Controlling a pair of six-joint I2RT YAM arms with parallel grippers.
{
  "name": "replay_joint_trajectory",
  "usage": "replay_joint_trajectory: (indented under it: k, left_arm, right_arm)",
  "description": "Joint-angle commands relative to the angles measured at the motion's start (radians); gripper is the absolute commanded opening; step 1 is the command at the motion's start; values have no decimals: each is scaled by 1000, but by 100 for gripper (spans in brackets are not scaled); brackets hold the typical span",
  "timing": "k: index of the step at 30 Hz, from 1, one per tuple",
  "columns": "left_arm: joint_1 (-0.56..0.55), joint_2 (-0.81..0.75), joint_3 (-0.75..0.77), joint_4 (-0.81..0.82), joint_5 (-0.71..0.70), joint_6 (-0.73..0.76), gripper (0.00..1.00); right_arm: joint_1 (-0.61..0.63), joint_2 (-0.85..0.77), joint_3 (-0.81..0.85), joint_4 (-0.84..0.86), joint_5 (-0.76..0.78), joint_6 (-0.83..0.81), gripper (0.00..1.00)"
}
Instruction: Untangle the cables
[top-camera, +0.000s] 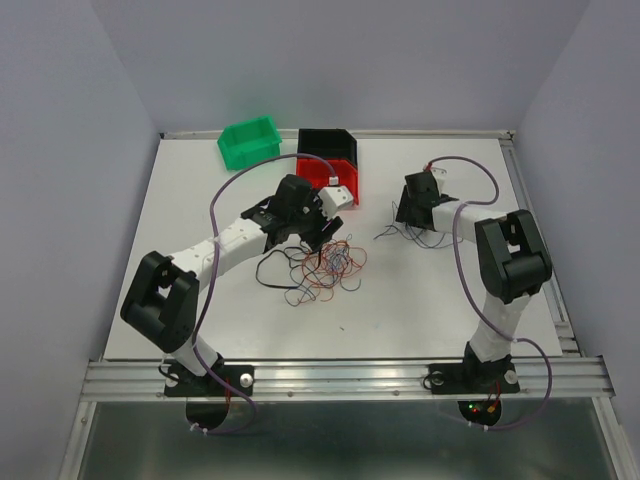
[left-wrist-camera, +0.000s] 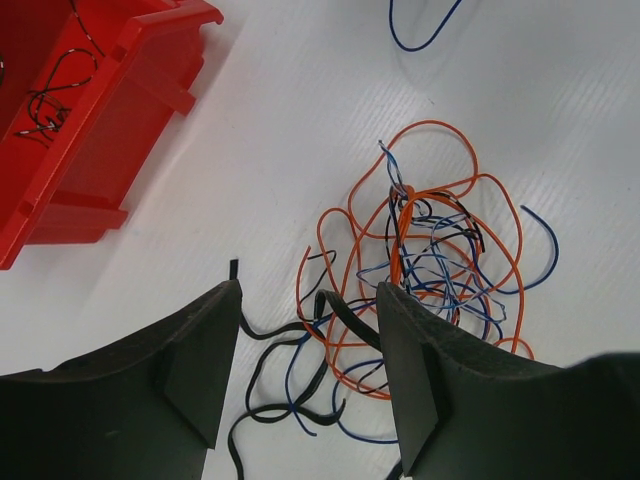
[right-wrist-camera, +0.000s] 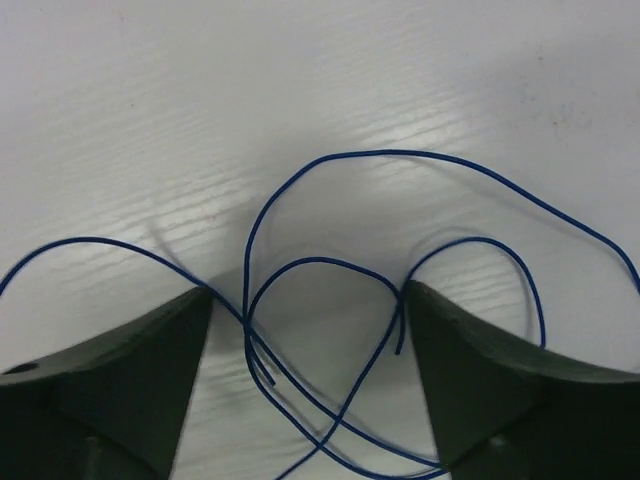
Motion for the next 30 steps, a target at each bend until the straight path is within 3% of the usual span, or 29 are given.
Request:
replay_joint_trajectory:
  k: [1, 2, 5, 6, 12, 16, 21, 25, 30]
  left_arm:
    - [-8, -53, 25, 25, -34, -11, 67]
    - [-5, -67, 21, 31, -43, -18, 67]
    - [0, -95, 10, 48, -59, -24, 67]
    - [5, -101, 7, 53, -60, -27, 67]
    - [69, -136, 8, 82, -59, -76, 67]
    - [226, -165, 13, 139, 5, -140, 68]
    - [311, -213, -16, 203, 30, -177, 68]
    - [345, -230, -30, 243, 19, -206, 69]
    - [391, -207, -19, 259, 38, -223, 69]
  right_arm:
    - [10, 65, 35, -158, 87, 30, 65]
    - [11, 62, 32, -165, 95, 33, 42]
    - [11, 36, 32, -166, 89, 47, 6]
    - [10, 28, 37, -163, 85, 50, 1]
    - [10, -74, 78, 19, -104, 27, 1]
    - [10, -145, 100, 180, -252, 61, 1]
    - [10, -202, 106, 416, -356, 113, 1]
    - [8, -100, 281, 484, -540, 158, 1]
    - [10, 78, 515, 588, -612, 216, 1]
